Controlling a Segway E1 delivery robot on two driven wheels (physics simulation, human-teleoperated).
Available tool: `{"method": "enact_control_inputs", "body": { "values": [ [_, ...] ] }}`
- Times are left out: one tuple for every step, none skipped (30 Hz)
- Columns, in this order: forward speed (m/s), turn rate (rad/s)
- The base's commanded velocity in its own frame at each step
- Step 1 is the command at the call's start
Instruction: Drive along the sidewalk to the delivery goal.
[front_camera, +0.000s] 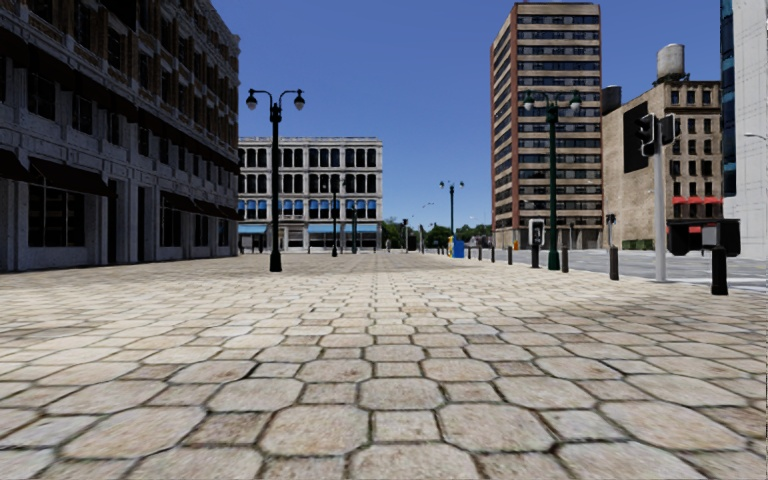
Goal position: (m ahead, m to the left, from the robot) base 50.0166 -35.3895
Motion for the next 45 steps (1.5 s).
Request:
{"method": "enact_control_inputs", "body": {
  "values": [
    [1.32, 0.0],
    [1.33, 0.0],
    [1.33, 0.0],
    [1.33, 0.0],
    [1.33, 0.0],
    [1.33, 0.0],
    [1.35, 0.0],
    [1.35, 0.0],
    [1.36, 0.0],
    [1.36, 0.0],
    [1.36, 0.0],
    [1.42, 0.0],
    [1.42, 0.0],
    [2.0, 0.0],
    [2.0, 0.0],
    [2.0, 0.0],
    [2.0, 0.0],
    [2.0, 0.0],
    [2.0, 0.0],
    [2.0, 0.0],
    [2.0, -0.42],
    [2.0, -0.42],
    [2.0, -0.55],
    [2.0, -0.58],
    [2.0, -0.55],
    [2.0, -0.55],
    [2.0, -0.5],
    [2.0, -0.49],
    [2.0, -0.48],
    [2.0, -0.48],
    [2.0, -0.48],
    [2.0, -0.48],
    [2.0, -0.48],
    [2.0, -0.48],
    [2.0, -0.48],
    [2.0, -0.48],
    [2.0, -0.48],
    [2.0, -0.48],
    [2.0, -0.48],
    [2.0, -0.48],
    [2.0, -0.48],
    [2.0, -0.48],
    [2.0, -0.48],
    [2.0, -0.48],
    [2.0, -0.48]
  ]
}}
